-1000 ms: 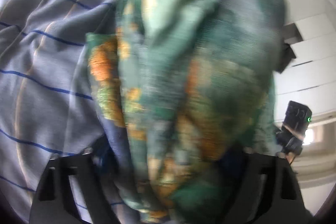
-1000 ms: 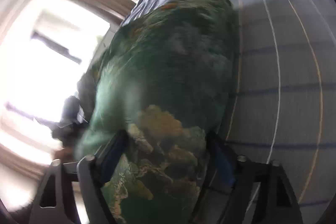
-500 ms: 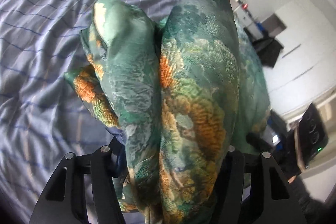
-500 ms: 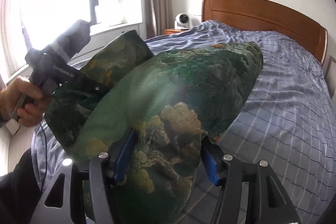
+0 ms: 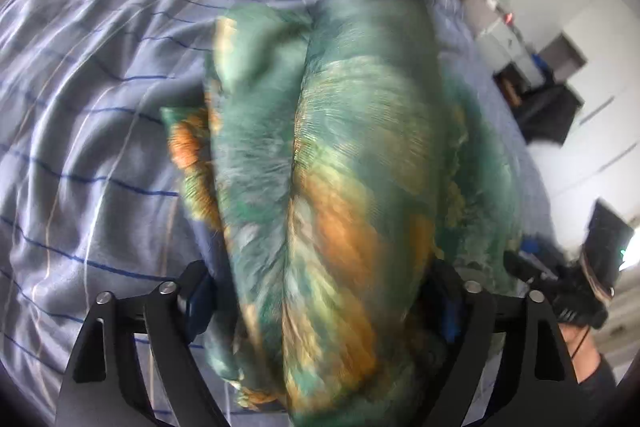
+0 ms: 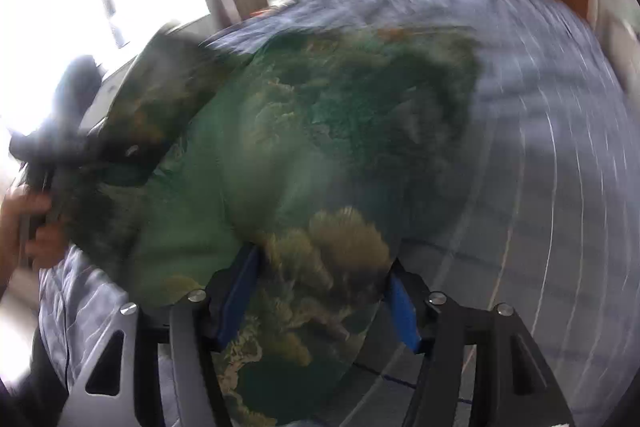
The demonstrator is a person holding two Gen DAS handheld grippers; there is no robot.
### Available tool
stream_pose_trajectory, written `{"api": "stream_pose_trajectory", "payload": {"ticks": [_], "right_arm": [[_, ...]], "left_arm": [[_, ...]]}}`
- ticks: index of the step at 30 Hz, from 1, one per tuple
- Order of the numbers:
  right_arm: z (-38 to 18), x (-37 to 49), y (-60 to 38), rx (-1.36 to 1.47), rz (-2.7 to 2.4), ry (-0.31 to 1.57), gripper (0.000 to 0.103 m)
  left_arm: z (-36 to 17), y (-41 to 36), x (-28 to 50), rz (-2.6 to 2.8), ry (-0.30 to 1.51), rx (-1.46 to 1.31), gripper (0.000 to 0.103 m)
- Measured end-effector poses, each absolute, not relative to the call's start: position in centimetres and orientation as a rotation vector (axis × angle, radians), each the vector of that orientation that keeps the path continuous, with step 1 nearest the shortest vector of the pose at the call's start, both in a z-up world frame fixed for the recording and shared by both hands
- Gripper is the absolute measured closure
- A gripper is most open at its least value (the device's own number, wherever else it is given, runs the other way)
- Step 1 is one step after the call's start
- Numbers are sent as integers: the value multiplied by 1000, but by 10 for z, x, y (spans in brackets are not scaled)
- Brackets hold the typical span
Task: Fold large clothes
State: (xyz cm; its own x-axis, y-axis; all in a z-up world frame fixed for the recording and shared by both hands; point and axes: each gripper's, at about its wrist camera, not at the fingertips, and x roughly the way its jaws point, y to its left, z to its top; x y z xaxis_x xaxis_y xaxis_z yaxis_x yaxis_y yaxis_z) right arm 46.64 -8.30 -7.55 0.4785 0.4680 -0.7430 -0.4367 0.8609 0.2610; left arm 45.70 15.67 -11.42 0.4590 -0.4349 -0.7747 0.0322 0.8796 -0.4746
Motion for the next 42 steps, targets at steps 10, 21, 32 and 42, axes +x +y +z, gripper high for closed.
{"api": "stream_pose_trajectory", "payload": {"ticks": [10,21,32,42], "right_arm": [[-18,392,-130,111,387,758,18],[67,259,-84,-125,227,589,18],[70,212,-78,-142,154,672,18],[76,201,-76,-139,153,673,18]], "left_arm": [[4,121,335,71,636,108,0],[32,68,247,124,645,12,0],[42,43,197,142,652,58,0],[49,42,189,131,640,35,0]]}}
